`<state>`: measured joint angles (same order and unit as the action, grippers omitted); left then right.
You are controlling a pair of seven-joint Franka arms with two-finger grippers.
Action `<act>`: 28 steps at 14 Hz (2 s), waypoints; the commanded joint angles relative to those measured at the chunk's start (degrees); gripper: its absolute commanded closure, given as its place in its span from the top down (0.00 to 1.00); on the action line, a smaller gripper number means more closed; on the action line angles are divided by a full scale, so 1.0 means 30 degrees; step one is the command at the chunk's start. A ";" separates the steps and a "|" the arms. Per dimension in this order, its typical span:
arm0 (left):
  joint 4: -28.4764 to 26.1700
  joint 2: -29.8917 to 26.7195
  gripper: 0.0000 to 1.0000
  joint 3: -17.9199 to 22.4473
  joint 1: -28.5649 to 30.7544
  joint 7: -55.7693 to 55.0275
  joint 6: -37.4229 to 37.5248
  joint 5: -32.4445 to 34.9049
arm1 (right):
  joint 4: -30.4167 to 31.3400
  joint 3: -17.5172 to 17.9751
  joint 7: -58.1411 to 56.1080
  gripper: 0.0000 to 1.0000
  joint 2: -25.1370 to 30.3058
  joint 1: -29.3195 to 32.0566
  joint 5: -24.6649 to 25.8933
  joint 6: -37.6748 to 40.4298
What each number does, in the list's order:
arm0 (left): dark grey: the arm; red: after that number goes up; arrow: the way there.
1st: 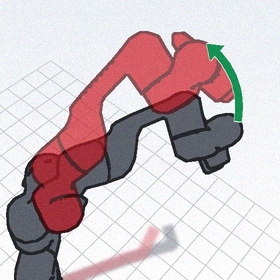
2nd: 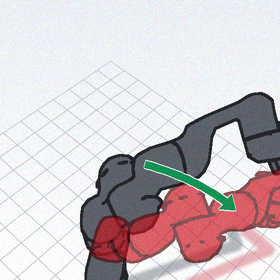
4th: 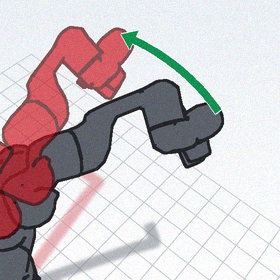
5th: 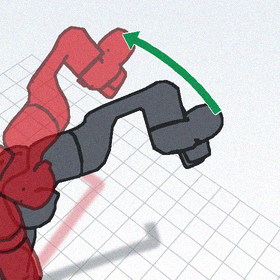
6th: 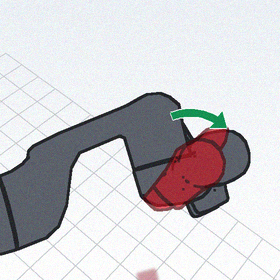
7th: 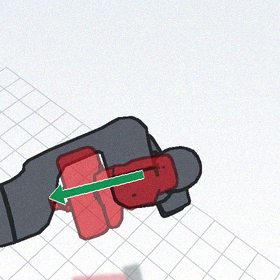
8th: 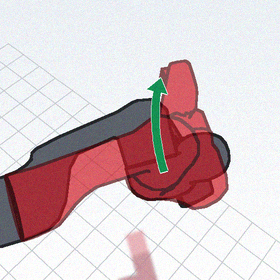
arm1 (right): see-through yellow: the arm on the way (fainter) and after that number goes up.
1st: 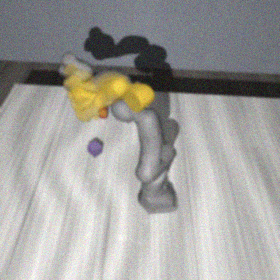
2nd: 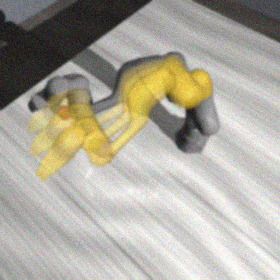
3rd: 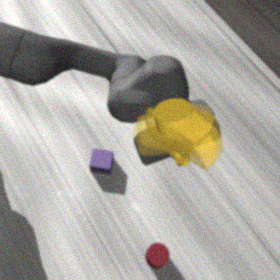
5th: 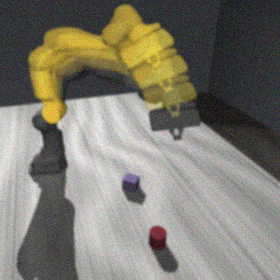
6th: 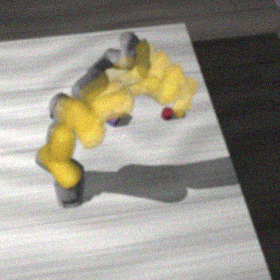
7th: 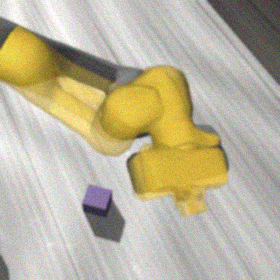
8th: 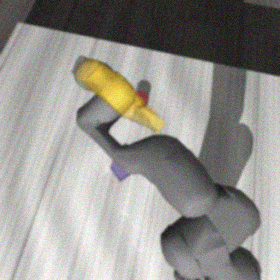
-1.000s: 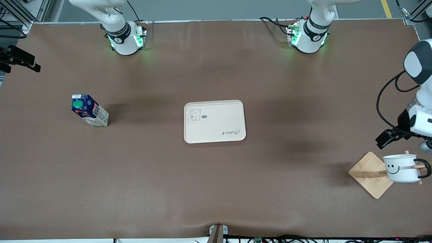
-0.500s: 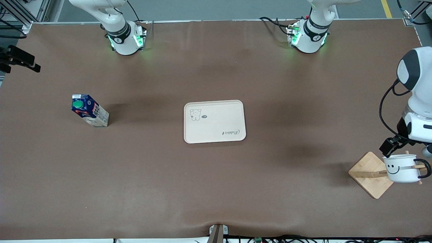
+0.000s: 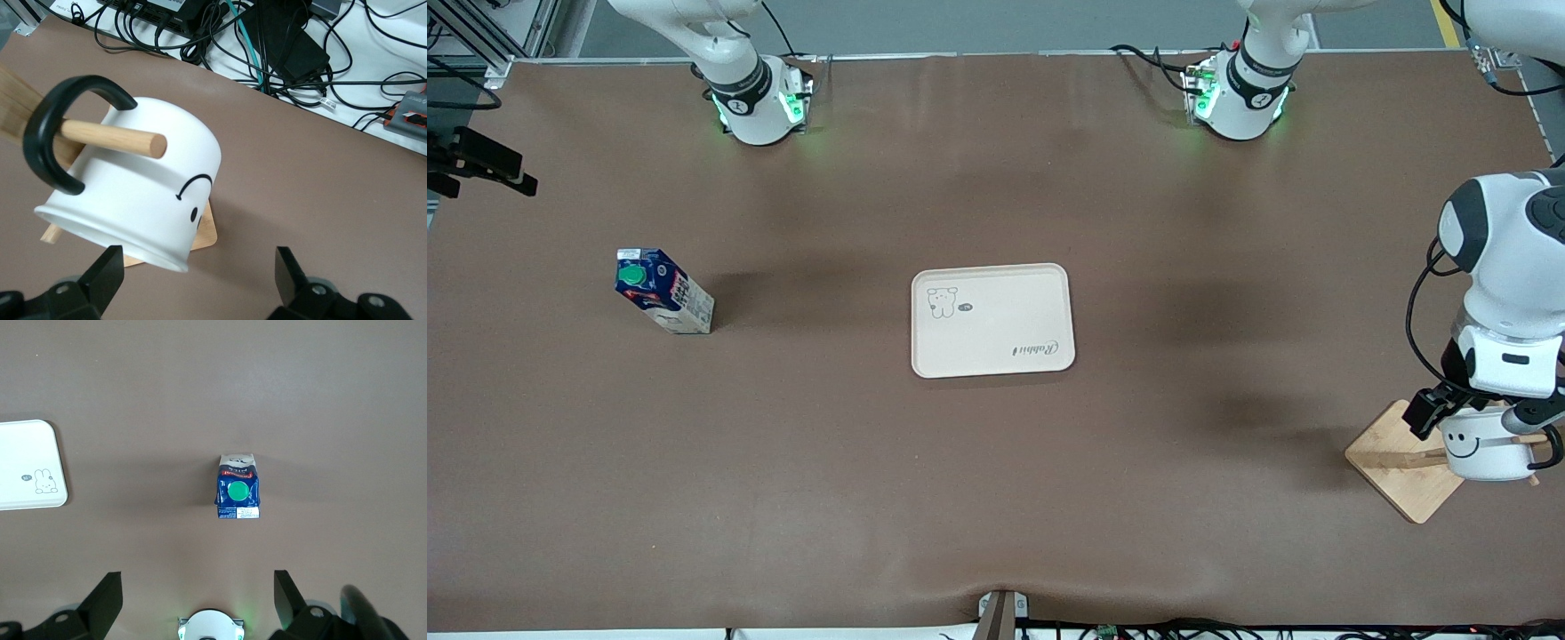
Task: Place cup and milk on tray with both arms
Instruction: 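Grasp the white mug rim with the left gripper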
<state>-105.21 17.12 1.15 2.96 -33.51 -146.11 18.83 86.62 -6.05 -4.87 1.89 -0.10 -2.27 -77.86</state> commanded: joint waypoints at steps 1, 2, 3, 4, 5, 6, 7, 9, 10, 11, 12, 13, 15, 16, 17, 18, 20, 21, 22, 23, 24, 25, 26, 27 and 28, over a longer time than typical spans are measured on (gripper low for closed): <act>0.0177 0.0267 1.00 -0.0004 0.0010 -0.0431 -0.0628 0.1862 | -0.1216 0.0025 0.0013 1.00 -0.0718 -0.0085 0.0259 0.0230; 0.0236 0.0414 0.90 -0.0004 0.0039 -0.0431 -0.1009 0.2391 | -0.1216 0.0025 0.0013 1.00 -0.0718 -0.0114 0.0230 0.0260; 0.0266 0.0647 0.83 -0.0004 0.0068 -0.0431 -0.1216 0.2570 | -0.1216 0.0025 0.0042 1.00 -0.0776 -0.0057 0.0288 0.0260; 0.0266 0.0737 0.79 -0.0004 0.0039 -0.0431 -0.1479 0.2572 | -0.1216 0.0025 0.0042 1.00 -0.0863 0.0002 0.0288 0.0260; 0.0266 0.0825 0.73 -0.0004 0.0039 -0.0431 -0.1655 0.2572 | -0.1216 0.0025 0.0042 1.00 -0.0864 0.0031 0.0288 0.0260; 0.0266 0.0971 0.65 -0.0004 0.0039 -0.0431 -0.1744 0.2572 | -0.1216 0.0025 0.0042 1.00 -0.0864 0.0032 0.0230 0.0260; 0.0266 0.1030 0.53 -0.0004 0.0039 -0.0431 -0.1861 0.2572 | -0.1216 0.0025 0.0042 1.00 -0.0893 0.0003 0.0230 0.0260; 0.0266 0.1176 0.39 0.0025 0.0068 -0.0431 -0.1979 0.2776 | -0.1216 -0.0004 0.0042 1.00 -0.1068 0.0090 0.0259 0.0231; 0.0266 0.1264 0.32 -0.0004 0.0068 -0.0431 -0.2008 0.3096 | -0.1216 -0.0004 0.0013 1.00 -0.1069 0.0119 0.0230 0.0231; 0.0266 0.1294 0.24 -0.0004 0.0039 -0.0431 -0.2009 0.3447 | -0.1216 -0.0004 0.0013 1.00 -0.1098 0.0120 0.0230 0.0231; 0.0266 0.1294 0.14 -0.0004 0.0039 -0.0431 -0.2009 0.3712 | -0.1187 -0.0004 0.0042 1.00 -0.1157 0.0149 0.0259 0.0231; 0.0266 0.1294 0.03 -0.0004 0.0010 -0.0431 -0.2009 0.4005 | -0.1216 -0.0004 0.0042 1.00 -0.1302 0.0149 0.0259 0.0231; 0.0295 0.1294 0.00 -0.0004 -0.0019 -0.0431 -0.2009 0.4503 | -0.1216 -0.0004 0.0042 1.00 -0.1333 0.0091 0.0259 0.0231; 0.0295 0.1294 0.00 -0.0004 -0.0107 -0.0431 -0.2009 0.4680 | -0.1216 -0.0004 0.0042 1.00 -0.1333 0.0090 0.0230 0.0231; 0.0440 0.1294 0.00 -0.0004 -0.0165 -0.0373 -0.2009 0.4797 | -0.1216 -0.0004 0.0042 1.00 -0.1391 0.0119 0.0259 0.0231; 0.0529 0.1294 0.00 -0.0004 -0.0311 -0.0286 -0.1980 0.4799 | -0.1187 -0.0004 0.0042 1.00 -0.1392 0.0149 0.0259 0.0231; 0.0763 0.1324 0.00 -0.0063 -0.0604 -0.0256 -0.1775 0.4799 | -0.1216 -0.0004 0.0042 1.00 -0.1392 0.0149 0.0259 0.0231; 0.0764 0.1295 0.00 -0.0063 -0.0721 -0.0197 -0.1687 0.4886 | -0.1187 -0.0004 0.0042 1.00 -0.1479 0.0149 0.0259 0.0231; 0.0793 0.1207 0.00 -0.0063 -0.0752 -0.0052 -0.1541 0.5293 | -0.1187 -0.0004 0.0042 1.00 -0.1741 0.0149 0.0288 0.0231; 0.0851 0.1119 0.00 -0.0092 -0.0810 0.0095 -0.1482 0.5993 | -0.1187 -0.0004 0.0071 1.00 -0.1801 0.0149 0.0288 0.0231; 0.0910 0.1060 0.00 -0.0150 -0.0869 0.0212 -0.1452 0.6696 | -0.1187 -0.0004 0.0042 1.00 -0.1773 0.0149 0.0288 0.0231; 0.0882 0.0973 0.00 -0.0180 -0.0985 0.0242 -0.1394 0.6993 | -0.1187 -0.0004 0.0042 1.00 -0.1773 0.0149 0.0259 0.0231; 0.0910 0.0769 0.00 -0.0180 -0.1276 0.0330 -0.1016 0.7054 | -0.1158 -0.0004 0.0042 1.00 -0.1802 0.0149 0.0259 0.0260; 0.0969 0.0535 0.00 -0.0180 -0.1627 0.0475 -0.0433 0.7084 | -0.1129 -0.0004 0.0013 1.00 -0.2092 0.0149 0.0259 0.0260; 0.1288 0.0446 0.00 -0.0209 -0.2240 0.0680 0.0385 0.7055 | -0.1128 -0.0004 -0.0016 1.00 -0.2646 0.0178 0.0230 0.0260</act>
<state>-103.44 19.26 0.77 -1.11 -33.19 -148.39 38.67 84.58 -6.26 -4.87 -3.42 0.06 -2.25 -77.80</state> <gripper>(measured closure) 0.903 0.000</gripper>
